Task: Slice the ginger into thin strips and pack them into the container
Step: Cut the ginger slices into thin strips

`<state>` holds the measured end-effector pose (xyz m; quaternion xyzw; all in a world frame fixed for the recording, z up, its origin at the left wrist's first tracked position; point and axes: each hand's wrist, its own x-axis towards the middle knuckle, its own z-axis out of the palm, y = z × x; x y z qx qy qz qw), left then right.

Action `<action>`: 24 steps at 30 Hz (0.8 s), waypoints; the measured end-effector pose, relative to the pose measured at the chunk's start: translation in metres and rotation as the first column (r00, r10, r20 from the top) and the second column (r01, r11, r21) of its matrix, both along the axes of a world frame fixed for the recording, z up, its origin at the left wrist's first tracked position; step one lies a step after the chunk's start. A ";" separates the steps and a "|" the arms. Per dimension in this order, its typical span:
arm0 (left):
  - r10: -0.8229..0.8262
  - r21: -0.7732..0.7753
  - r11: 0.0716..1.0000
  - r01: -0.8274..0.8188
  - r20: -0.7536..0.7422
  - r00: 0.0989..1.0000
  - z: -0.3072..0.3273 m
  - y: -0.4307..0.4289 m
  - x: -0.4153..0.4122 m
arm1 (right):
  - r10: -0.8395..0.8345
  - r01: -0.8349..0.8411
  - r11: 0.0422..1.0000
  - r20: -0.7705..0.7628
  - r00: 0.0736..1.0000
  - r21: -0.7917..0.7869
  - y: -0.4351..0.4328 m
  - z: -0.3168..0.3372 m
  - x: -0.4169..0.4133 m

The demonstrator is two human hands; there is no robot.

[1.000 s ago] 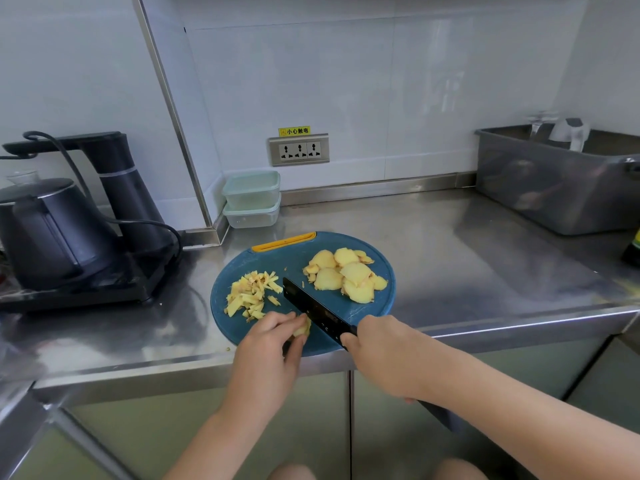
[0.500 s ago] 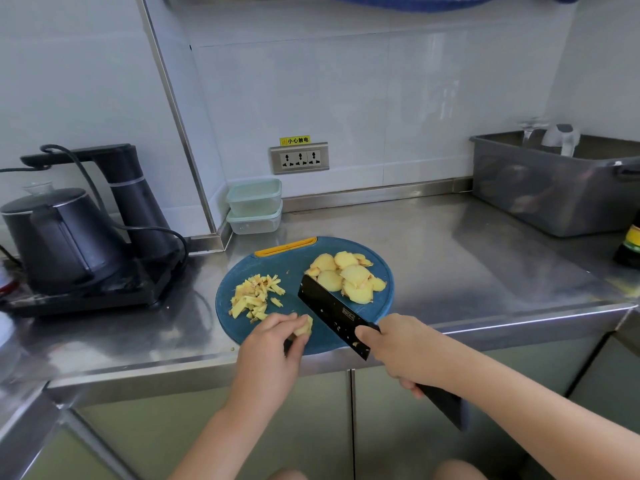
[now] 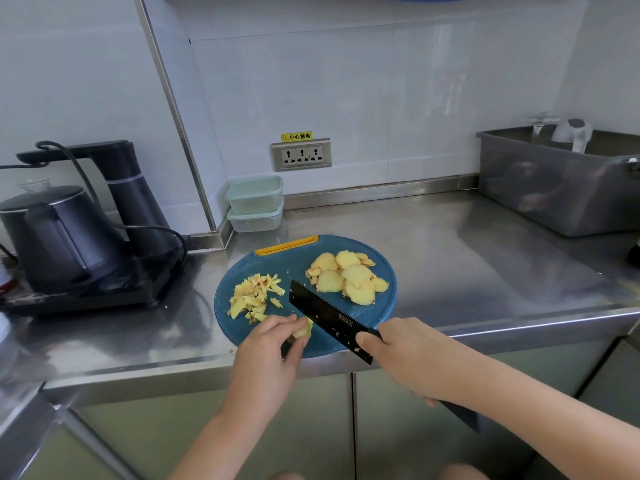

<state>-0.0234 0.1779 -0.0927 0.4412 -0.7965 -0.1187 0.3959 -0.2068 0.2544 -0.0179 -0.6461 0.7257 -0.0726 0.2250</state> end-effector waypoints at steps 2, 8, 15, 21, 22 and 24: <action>-0.001 -0.003 1.000 0.001 -0.001 1.000 0.000 0.000 0.000 | 0.005 -0.005 1.000 -0.004 1.000 0.005 -0.001 -0.001 -0.001; -0.005 -0.002 1.000 0.005 -0.011 1.000 -0.003 -0.002 0.001 | 0.019 -0.020 0.999 0.005 1.000 0.028 -0.004 0.001 -0.005; -0.006 -0.018 1.000 0.006 -0.005 1.000 -0.005 -0.003 0.002 | 0.012 -0.012 1.000 0.003 1.000 0.010 -0.003 -0.010 -0.005; -0.017 -0.026 1.000 0.016 -0.025 1.000 -0.007 -0.003 0.003 | 0.019 -0.024 0.992 0.042 0.999 0.125 -0.011 -0.002 -0.011; -0.017 -0.022 1.000 0.016 -0.029 0.999 -0.007 -0.003 0.003 | 0.018 -0.027 0.987 0.063 0.998 0.157 -0.011 0.000 -0.012; -0.012 -0.011 1.000 0.011 -0.034 0.999 -0.006 -0.003 0.003 | 0.021 -0.029 0.989 0.052 0.998 0.148 -0.013 0.002 -0.009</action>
